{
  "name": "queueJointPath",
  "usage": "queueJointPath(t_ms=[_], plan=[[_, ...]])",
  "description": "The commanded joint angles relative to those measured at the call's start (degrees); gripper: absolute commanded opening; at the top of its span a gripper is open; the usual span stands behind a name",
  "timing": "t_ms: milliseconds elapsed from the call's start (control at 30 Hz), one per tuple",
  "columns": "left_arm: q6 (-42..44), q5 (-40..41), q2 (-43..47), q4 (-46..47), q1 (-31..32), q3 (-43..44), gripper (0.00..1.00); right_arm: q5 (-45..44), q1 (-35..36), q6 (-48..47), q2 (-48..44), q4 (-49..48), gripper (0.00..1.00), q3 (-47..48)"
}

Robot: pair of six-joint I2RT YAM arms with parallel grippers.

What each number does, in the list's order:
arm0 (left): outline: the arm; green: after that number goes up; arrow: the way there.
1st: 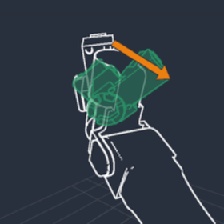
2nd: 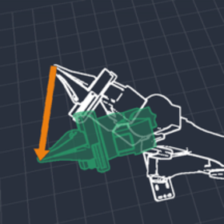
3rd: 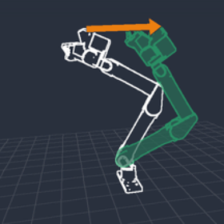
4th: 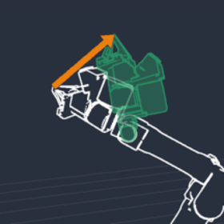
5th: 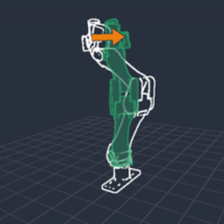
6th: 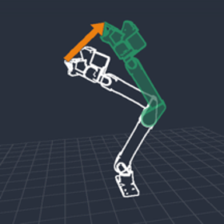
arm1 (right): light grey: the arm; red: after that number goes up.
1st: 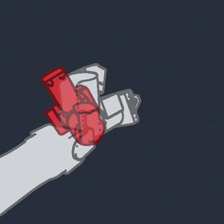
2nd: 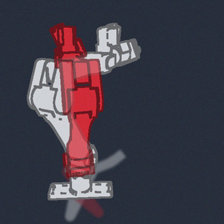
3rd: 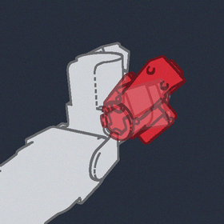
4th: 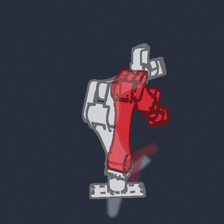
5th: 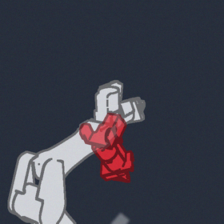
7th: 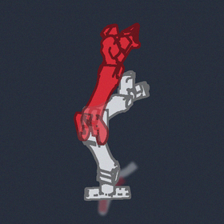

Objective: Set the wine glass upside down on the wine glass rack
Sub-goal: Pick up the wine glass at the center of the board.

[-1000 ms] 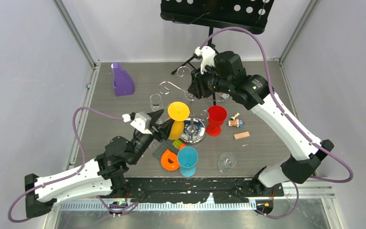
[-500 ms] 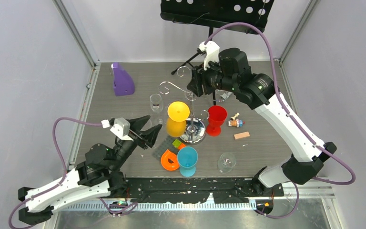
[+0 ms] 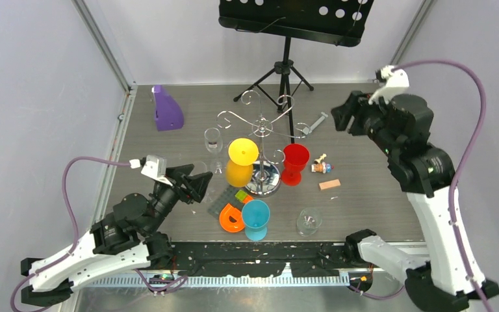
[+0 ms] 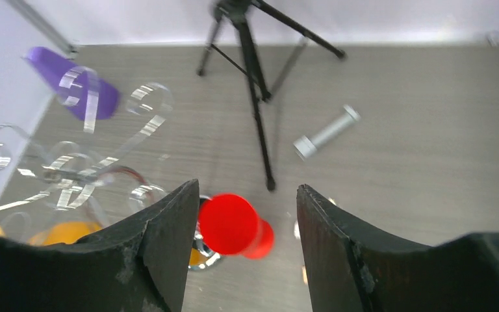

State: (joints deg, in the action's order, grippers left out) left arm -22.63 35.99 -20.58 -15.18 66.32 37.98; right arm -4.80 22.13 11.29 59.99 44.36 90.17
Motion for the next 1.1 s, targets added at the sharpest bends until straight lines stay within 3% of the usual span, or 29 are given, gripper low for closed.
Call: queueJointPath(t_ms=[0, 233, 567, 967, 1067], plan=[[-7.4, 1.4, -0.2, -8.7, 0.1, 2.4, 0.68, 8.2, -8.9, 4.9, -2.5, -0.5, 0.64, -11.9], [-13.3, 2.3, -0.3, -15.9, 0.1, 4.5, 0.71, 18.5, -11.4, 9.2, 0.0, -8.0, 0.67, -25.6], [-14.2, 2.2, 0.5, -16.1, 0.2, 4.3, 0.71, 24.1, -11.4, 9.5, 7.6, -12.7, 0.67, -28.1], [-13.2, 2.1, -0.5, -16.9, 0.1, 5.5, 0.71, 21.9, -8.5, 6.5, 11.6, -11.6, 0.61, -30.6], [-13.1, 2.1, -0.2, -17.0, 0.1, 5.6, 0.71, 19.5, -7.5, 5.6, 12.3, -10.8, 0.55, -30.6]])
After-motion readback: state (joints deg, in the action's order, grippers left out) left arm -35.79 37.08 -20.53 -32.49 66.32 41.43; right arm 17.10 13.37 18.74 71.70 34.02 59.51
